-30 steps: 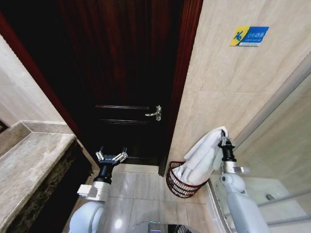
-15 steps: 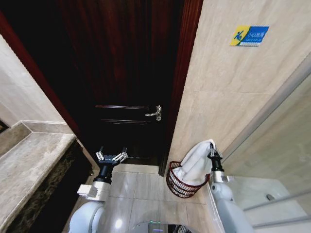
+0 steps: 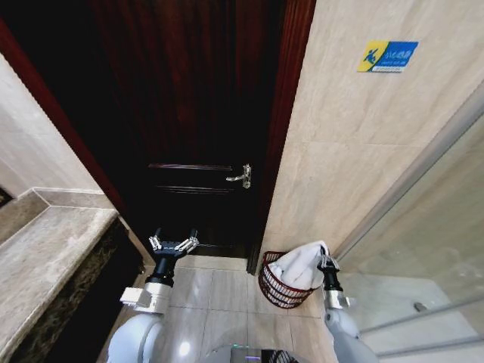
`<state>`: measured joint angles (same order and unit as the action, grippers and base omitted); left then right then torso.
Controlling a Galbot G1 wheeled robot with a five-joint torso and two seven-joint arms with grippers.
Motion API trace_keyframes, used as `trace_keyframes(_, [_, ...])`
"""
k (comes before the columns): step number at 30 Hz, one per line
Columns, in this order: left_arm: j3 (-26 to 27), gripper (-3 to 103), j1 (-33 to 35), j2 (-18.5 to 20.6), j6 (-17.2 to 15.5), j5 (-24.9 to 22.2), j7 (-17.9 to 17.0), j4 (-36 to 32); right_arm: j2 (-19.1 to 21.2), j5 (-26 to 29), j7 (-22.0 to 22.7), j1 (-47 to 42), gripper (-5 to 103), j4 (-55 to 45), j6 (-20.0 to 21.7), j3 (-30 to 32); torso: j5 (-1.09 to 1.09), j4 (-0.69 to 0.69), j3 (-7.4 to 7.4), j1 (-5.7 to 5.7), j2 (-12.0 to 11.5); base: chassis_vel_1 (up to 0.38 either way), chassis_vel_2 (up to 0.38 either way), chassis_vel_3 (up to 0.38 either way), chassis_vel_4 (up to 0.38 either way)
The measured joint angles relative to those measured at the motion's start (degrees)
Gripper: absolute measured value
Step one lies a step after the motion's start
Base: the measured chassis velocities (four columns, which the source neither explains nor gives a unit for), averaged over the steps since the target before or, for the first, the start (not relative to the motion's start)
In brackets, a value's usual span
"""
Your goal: Discard the used towel into the hamper.
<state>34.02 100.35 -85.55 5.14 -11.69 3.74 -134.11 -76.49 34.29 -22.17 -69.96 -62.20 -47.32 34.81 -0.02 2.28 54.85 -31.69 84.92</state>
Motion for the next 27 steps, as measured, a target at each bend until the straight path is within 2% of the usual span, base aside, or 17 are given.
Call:
trace_keyframes(5, [0.00,100,0.00,0.00,0.00,0.00,0.00,0.00,0.14,-0.09,-0.27,2.39,3,4.07,0.01,-0.12,0.00,0.01,0.00,0.00,0.00,0.000,0.000,0.000,0.000])
trace_keyframes(12, [0.00,100,0.00,0.00,0.00,0.00,0.00,0.00,-0.27,-3.23,-1.17,7.27,3,13.11,0.07,0.47,0.02,0.01,0.01,0.00,0.00,0.000,0.000,0.000,0.000])
trace_keyframes(23, [0.00,100,0.00,0.00,0.00,0.00,0.00,0.00,-0.62,-4.43,-1.41,9.15,3,16.98,0.12,0.44,0.01,0.00,0.00,0.00,0.00,0.000,0.000,0.000,0.000])
trace_keyframes(27, [0.00,100,0.00,0.00,0.00,0.00,0.00,0.00,-0.50,-7.00,-1.65,10.72,3,20.67,0.14,1.13,0.02,0.00,0.01,0.00,0.00,0.000,0.000,0.000,0.000])
